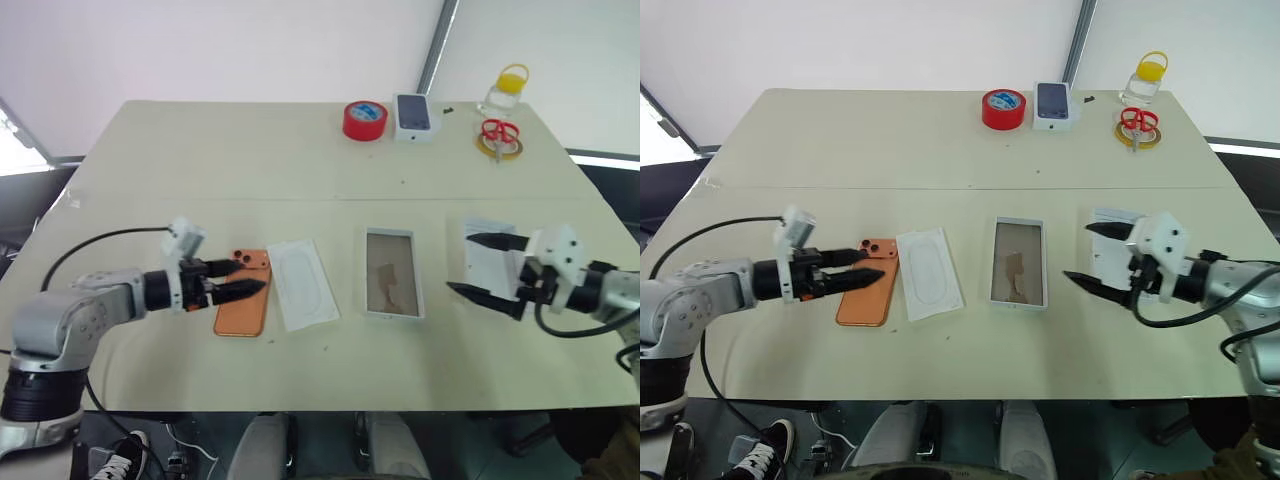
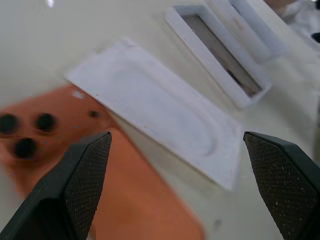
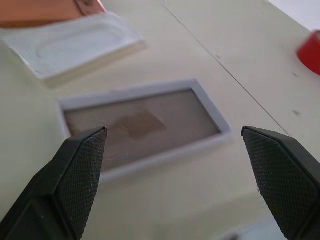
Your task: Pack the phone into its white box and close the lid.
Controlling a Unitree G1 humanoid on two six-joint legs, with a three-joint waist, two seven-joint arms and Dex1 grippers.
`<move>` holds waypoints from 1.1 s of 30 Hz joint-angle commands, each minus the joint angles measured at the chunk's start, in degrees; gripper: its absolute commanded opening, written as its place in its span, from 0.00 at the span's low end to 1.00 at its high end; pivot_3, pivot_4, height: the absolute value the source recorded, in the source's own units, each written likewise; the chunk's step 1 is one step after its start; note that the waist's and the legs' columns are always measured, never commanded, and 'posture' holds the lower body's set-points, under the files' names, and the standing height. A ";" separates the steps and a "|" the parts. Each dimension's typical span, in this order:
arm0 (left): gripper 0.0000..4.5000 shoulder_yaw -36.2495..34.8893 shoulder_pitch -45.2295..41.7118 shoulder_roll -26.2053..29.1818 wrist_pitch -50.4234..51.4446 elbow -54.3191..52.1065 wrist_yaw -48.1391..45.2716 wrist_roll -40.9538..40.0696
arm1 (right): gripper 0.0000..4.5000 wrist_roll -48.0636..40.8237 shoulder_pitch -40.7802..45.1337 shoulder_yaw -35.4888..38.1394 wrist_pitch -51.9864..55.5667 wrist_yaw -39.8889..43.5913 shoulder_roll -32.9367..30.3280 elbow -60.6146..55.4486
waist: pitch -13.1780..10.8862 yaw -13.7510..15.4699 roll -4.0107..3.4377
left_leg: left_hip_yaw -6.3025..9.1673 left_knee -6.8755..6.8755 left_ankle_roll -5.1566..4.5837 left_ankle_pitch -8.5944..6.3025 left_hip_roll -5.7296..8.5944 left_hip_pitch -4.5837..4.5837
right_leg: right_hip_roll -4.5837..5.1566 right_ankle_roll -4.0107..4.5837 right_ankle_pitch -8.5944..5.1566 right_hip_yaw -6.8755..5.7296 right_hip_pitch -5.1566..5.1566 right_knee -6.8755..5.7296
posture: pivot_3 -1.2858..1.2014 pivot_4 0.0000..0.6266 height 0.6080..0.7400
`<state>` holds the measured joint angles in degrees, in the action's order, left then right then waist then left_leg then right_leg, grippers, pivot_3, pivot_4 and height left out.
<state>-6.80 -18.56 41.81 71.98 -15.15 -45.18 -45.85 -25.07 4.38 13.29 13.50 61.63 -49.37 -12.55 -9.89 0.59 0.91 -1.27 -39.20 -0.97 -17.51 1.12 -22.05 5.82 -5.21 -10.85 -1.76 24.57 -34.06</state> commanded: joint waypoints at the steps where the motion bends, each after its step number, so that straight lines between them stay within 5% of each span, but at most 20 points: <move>1: 0.99 -2.75 -4.08 -5.49 11.10 2.33 6.27 -3.74 | 1.00 -0.27 2.09 -0.25 -0.34 -0.50 0.45 0.21 | -0.01 0.04 0.01 | 0.00 0.00 0.00 0.00 0.01 0.00 | 0.00 0.01 -0.01 0.00 0.00 -0.02 | 0.52 0.24 1.00; 6: 0.99 -6.16 -9.53 -15.04 19.46 6.34 14.22 -1.59 | 1.00 0.82 1.74 -0.58 -2.40 -0.42 1.07 2.33 | -0.01 0.11 0.07 | 0.07 -0.08 0.02 0.03 0.06 0.01 | -0.02 0.00 -0.01 -0.02 -0.10 -0.01 | 0.52 0.24 1.00; 21: 0.99 -4.59 -15.23 -24.01 17.41 16.28 25.04 6.08 | 1.00 2.12 1.95 -0.49 -5.46 -1.43 2.50 5.02 | 0.08 0.25 -0.05 | 0.05 0.04 0.07 0.04 0.03 0.68 | -0.03 0.16 -0.17 0.04 -0.68 -0.01 | 0.52 0.24 1.00; 33: 0.99 -1.21 -17.07 -17.12 17.21 19.23 27.56 10.46 | 1.00 3.09 1.68 -1.41 -7.61 -2.48 3.66 6.71 | 0.14 -1.21 -0.14 | 0.07 0.12 0.08 0.04 -0.14 0.76 | -0.21 0.15 -0.17 0.04 -0.66 -0.03 | 0.52 0.24 1.00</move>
<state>-9.25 -36.92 23.39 89.95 0.45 -21.28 -41.04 -22.01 5.03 11.57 6.97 59.59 -45.89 -5.49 -9.75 -0.62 0.77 -1.20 -39.08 -0.89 -17.47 0.98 -21.28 5.60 -5.06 -11.01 -1.71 23.91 -34.10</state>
